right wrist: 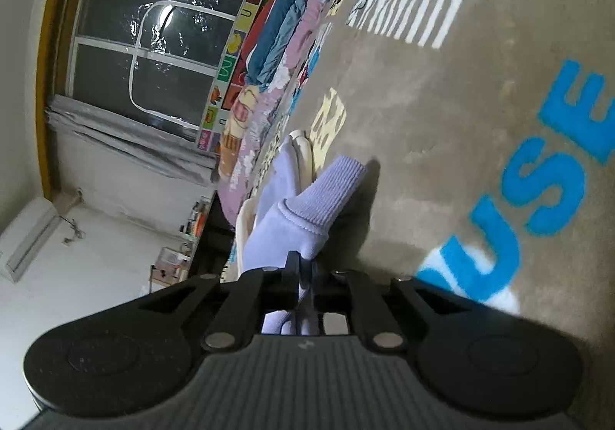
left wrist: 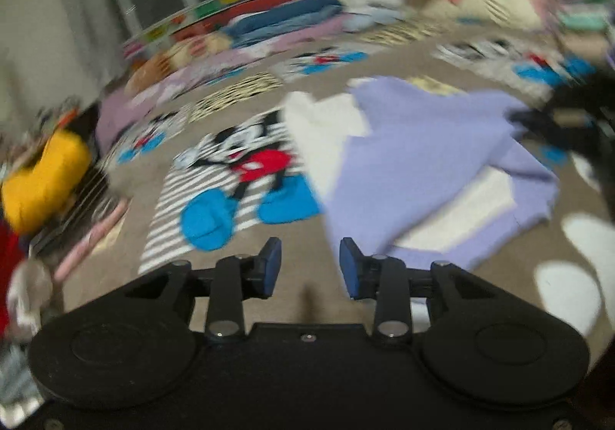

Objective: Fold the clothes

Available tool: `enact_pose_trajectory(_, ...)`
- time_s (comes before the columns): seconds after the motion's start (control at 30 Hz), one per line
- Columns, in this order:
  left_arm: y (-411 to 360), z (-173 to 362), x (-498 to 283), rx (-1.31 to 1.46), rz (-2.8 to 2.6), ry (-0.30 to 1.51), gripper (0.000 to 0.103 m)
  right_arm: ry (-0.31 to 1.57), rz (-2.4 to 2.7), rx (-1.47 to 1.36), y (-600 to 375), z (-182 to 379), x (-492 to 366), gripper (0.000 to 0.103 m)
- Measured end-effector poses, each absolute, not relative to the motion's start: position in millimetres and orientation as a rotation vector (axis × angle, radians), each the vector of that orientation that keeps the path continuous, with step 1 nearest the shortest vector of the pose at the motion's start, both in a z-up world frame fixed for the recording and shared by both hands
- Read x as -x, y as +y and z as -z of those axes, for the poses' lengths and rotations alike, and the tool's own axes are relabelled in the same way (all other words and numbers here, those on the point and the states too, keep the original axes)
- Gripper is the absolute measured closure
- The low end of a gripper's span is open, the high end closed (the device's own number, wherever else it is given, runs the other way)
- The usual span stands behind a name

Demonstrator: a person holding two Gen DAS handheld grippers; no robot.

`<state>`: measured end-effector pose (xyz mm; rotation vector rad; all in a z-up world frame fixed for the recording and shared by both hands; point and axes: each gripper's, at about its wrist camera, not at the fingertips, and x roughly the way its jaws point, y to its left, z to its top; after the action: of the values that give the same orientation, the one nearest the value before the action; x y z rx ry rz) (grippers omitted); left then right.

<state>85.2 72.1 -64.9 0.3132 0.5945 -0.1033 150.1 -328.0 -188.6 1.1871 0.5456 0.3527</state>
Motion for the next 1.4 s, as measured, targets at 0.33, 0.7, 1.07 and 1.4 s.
enact_pose_trajectory(0.33,62.9,80.1,-136.3,-0.252,0.139,0.639,0.07,0.531,-0.3,-1.261,-335.7,184.0,-172.8,0.071)
enact_pose_trajectory(0.7,48.1,79.3,-171.5,-0.221,0.195,0.642,0.07,0.47,-0.33,-1.076,-336.7,163.0,-189.4,0.078)
enact_pose_trajectory(1.07,43.4,58.5,-277.7,-0.206,0.193,0.612,0.072,0.489,-0.351,-1.129,-342.0,187.3,-193.3,0.076)
enact_pose_trajectory(1.4,25.3,97.5,-394.3,-0.184,0.222,0.781,0.079,0.444,-0.405,-1.085,-344.1,189.6,-191.4,0.077)
